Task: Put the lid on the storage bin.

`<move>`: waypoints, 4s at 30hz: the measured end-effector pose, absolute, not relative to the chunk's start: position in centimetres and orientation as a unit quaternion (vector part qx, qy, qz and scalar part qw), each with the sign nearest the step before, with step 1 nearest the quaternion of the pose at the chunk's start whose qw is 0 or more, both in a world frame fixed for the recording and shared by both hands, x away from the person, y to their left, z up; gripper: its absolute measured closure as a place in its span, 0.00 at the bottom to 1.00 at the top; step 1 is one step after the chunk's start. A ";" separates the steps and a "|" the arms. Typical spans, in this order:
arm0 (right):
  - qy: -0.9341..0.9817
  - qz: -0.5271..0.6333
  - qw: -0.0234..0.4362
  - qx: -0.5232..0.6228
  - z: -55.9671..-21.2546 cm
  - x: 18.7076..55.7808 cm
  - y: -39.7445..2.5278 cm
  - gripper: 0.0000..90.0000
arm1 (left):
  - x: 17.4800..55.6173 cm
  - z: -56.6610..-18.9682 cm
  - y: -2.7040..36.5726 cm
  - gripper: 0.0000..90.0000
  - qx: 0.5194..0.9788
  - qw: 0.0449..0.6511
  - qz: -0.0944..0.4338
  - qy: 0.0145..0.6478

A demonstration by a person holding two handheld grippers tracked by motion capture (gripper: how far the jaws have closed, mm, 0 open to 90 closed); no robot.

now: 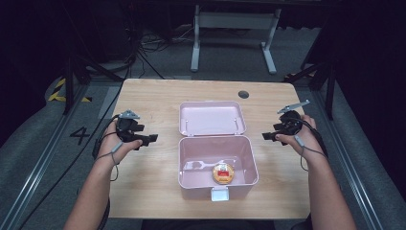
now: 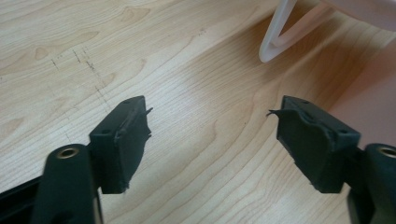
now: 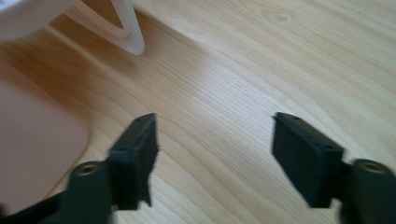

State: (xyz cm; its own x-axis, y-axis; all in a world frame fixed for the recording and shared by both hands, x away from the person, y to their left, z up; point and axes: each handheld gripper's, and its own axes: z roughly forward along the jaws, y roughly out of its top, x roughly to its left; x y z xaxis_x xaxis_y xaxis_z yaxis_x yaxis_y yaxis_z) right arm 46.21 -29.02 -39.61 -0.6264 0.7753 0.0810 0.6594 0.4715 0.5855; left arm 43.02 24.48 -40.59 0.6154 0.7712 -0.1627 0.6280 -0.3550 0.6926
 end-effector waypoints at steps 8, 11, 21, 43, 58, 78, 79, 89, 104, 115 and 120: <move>0.867 0.286 0.101 0.395 -39.7 46.1 -30.0 0.55 | 43.5 -39.1 24.0 0.37 0.799 0.402 0.070 0.442; 0.867 0.283 0.103 0.397 -40.1 46.0 -30.5 0.53 | 44.0 -39.1 23.8 0.36 0.796 0.414 0.083 0.433; 0.860 0.283 0.119 0.407 -39.9 45.7 -31.2 0.51 | 46.3 -37.1 22.1 0.38 0.794 0.427 0.098 0.421; 0.868 0.247 0.147 0.405 -40.4 44.3 -32.2 0.52 | 52.5 -38.4 16.6 0.39 0.786 0.424 0.070 0.443; 0.863 0.253 0.141 0.414 -40.6 43.6 -32.2 0.50 | 54.4 -39.9 13.9 0.55 0.808 0.371 0.015 0.457; 0.857 0.271 0.140 0.415 -40.4 43.1 -32.4 0.50 | 54.9 -38.0 14.2 0.83 0.784 0.388 0.022 0.484; 0.857 0.272 0.141 0.416 -40.3 43.1 -32.4 0.50 | 54.7 -37.5 14.2 0.83 0.781 0.395 0.033 0.482; 0.857 0.275 0.139 0.414 -40.2 42.9 -32.1 0.51 | 54.0 -34.9 14.3 0.86 0.784 0.411 0.069 0.460; 0.853 0.307 0.111 0.408 -38.9 42.0 -30.9 0.58 | 53.1 -32.4 14.5 0.87 0.789 0.424 0.088 0.437; 0.860 0.315 0.087 0.392 -37.2 40.5 -28.8 0.67 | 52.0 -31.0 14.7 0.87 0.791 0.438 0.102 0.415; 0.859 0.321 0.077 0.392 -36.4 39.8 -28.3 0.72 | 51.2 -30.2 14.9 0.87 0.790 0.445 0.111 0.407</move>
State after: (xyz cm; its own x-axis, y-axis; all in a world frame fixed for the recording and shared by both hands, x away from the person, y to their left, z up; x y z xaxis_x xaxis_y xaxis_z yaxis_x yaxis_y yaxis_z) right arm 39.84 -28.30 -36.36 -0.6807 0.7227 0.1197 0.6237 0.4859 0.6123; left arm 51.19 14.95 -30.24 0.6433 0.7425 -0.1866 0.5443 -0.2722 0.7935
